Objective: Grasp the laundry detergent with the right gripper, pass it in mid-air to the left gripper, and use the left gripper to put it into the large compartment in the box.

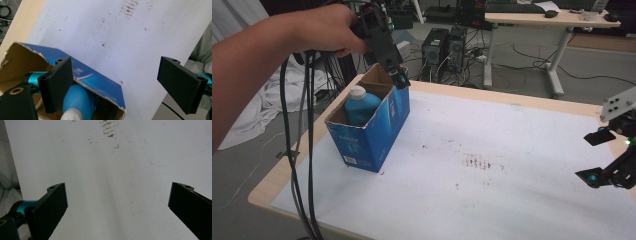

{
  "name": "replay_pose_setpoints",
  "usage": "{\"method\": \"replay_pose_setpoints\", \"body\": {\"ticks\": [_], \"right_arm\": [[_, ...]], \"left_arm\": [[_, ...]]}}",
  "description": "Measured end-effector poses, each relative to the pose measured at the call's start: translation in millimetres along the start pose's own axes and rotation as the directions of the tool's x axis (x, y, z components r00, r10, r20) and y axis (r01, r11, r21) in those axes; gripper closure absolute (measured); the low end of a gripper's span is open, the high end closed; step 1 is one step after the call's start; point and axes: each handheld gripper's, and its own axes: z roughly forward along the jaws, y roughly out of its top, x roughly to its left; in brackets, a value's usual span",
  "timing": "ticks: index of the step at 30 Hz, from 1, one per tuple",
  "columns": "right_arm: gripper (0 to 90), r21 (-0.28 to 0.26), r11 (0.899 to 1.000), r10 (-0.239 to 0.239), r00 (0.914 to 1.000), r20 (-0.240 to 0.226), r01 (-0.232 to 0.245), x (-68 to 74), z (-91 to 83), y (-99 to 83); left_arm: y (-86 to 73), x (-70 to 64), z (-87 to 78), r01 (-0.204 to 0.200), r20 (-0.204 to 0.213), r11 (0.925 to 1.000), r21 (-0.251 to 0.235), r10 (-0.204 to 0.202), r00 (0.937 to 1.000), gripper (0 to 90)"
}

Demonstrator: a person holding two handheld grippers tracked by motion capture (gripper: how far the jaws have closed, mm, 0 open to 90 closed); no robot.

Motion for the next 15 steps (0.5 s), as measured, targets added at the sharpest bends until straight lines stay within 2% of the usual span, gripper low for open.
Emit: {"method": "replay_pose_setpoints", "body": {"ticks": [1, 3, 8, 9, 10, 12, 13, 15], "right_arm": [[1.7, -0.005, 1.0, -0.003, 1.0, -0.001, 0.003, 0.4, 0.1, 0.6], [1.7, -0.007, 1.0, -0.003, 1.0, -0.001, 0.003, 0.9, 0.1, 1.1], [1.7, -0.022, 1.0, -0.007, 1.0, 0.001, 0.007, 2.5, -0.2, 3.8], [1.7, -0.025, 1.0, -0.01, 1.0, 0.001, 0.01, 3.4, -0.2, 4.8], [1.7, -0.026, 1.0, -0.011, 0.9999, 0.0, 0.011, 3.7, 0.1, 5.2], [1.7, -0.023, 1.0, -0.008, 1.0, 0.003, 0.009, 4.0, 0.7, 5.9], [1.7, -0.023, 1.0, -0.008, 1.0, 0.003, 0.009, 4.0, 0.7, 5.9], [1.7, -0.023, 1.0, -0.01, 0.9999, 0.003, 0.01, 3.8, 1.6, 6.6]], "left_arm": [[3.3, -1.5, 3.1, -0.002, 0.01, 1.0, 0.009, 0.002, 0.9999, 2.5], [10.0, -5.6, 7.8, -0.022, 0.042, 0.9997, 0.011, 0.021, 0.9989, 1.9], [24.9, -16.0, 16.9, -0.073, 0.058, 0.9972, 0.015, 0.072, 0.9957, 1.6], [29.6, -18.5, 20.5, -0.088, 0.083, 0.9961, 0.013, 0.086, 0.9928, 1.6], [29.6, -18.5, 20.5, -0.088, 0.083, 0.9961, 0.013, 0.086, 0.9928, 1.6], [36.5, -23.7, 25.9, -0.119, 0.09, 0.9927, 0.015, 0.118, 0.989, 1.6], [36.5, -23.7, 25.9, -0.119, 0.09, 0.9927, 0.015, 0.118, 0.989, 1.6], [43.6, -29.3, 32.7, -0.145, 0.091, 0.9888, 0.032, 0.142, 0.9857, 1.7]]}}
